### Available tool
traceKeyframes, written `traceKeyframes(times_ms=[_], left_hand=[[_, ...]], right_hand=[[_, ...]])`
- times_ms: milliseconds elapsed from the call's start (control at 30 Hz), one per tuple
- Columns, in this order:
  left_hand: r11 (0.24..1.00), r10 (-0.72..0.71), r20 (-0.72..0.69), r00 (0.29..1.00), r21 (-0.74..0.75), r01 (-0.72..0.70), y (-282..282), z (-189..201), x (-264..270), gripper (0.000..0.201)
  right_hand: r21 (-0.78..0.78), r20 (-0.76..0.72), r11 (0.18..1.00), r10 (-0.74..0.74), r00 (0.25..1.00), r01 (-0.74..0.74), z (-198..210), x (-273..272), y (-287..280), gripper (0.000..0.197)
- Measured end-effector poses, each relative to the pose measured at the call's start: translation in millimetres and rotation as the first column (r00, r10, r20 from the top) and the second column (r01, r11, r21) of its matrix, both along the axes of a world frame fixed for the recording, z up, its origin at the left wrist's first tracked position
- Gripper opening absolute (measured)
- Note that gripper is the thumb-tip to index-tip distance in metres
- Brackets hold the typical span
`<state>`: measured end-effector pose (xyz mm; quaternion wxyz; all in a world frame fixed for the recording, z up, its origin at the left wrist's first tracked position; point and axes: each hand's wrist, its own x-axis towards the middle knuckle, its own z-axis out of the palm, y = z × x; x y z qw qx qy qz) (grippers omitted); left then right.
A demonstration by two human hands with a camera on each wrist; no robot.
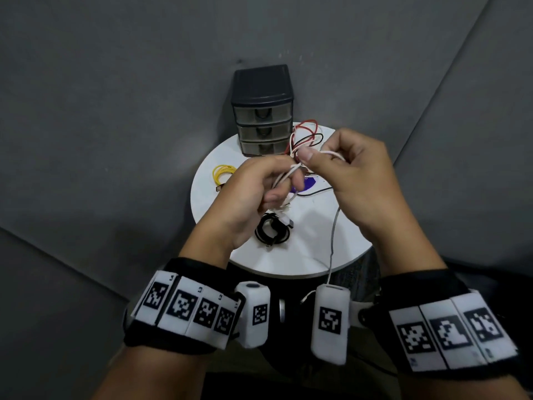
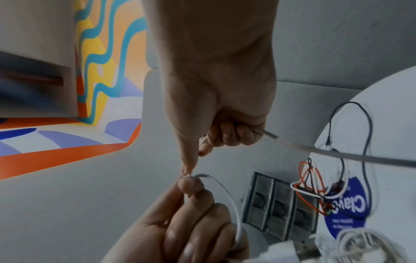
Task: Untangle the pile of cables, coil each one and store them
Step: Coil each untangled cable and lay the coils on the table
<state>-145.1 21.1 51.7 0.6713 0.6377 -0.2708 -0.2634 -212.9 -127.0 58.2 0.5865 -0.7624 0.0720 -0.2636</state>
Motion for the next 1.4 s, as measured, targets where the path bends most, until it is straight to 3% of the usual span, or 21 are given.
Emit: traceKeyframes(times_ms=[100,300,467,633,767,833,967,1100,1233,1400], left_hand=[[0.998,0.06,-0.064,0.996,-0.004,-0.06,0.1,-6.6,-0.9,0.049],[0.999,0.038,-0.129,0.991,0.011,-0.037,12.1,-13.9,0.8,0.031],[0.994,0.057,-0.189,0.98,-0.085,-0.074,15.5,-12.2,-0.7,0.031],[0.949,0.161,-0.266,0.95,-0.223,-0.223,12.1,-14.6,1.0,0.03],[0.931,0.186,-0.271,0.944,-0.259,-0.258,11.7,-15.5,2.0,0.03],[0.93,0.17,-0.281,0.945,-0.271,-0.248,13.4,-14.2,3.0,0.03],[0.937,0.172,-0.32,0.932,-0.238,-0.254,16.7,-9.2,7.2,0.03],[0.956,0.191,-0.333,0.923,-0.152,-0.252,20.2,-8.8,9.6,0.031],[0.958,0.209,-0.323,0.923,-0.119,-0.259,19.7,-13.6,8.6,0.033],[0.973,0.215,-0.221,0.951,-0.034,-0.228,20.2,-16.2,10.2,0.029]], right_hand=[[0.002,-0.03,1.0,0.009,1.0,-0.009,-6.5,3.0,3.0,0.046],[-0.037,-0.07,0.998,0.043,0.997,-0.045,-21.1,10.6,3.4,0.042],[-0.043,-0.15,0.992,0.11,0.983,-0.117,-35.3,12.1,1.5,0.036],[-0.098,-0.209,0.971,0.194,0.959,-0.218,-44.3,7.8,5.6,0.027],[-0.053,-0.214,0.968,0.229,0.95,-0.245,-38.4,11.4,11.1,0.023],[-0.02,-0.226,0.971,0.229,0.947,-0.239,-33.7,14.9,11.7,0.03],[0.037,-0.221,0.966,0.256,0.941,-0.254,-27.1,17.8,15.2,0.025],[0.119,-0.189,0.961,0.269,0.944,-0.25,-23.4,20.8,14.9,0.034],[0.24,-0.236,0.926,0.347,0.908,-0.292,-14.7,21.5,19.0,0.033],[0.097,-0.271,0.968,0.25,0.93,-0.232,-19.2,25.1,15.6,0.027]])
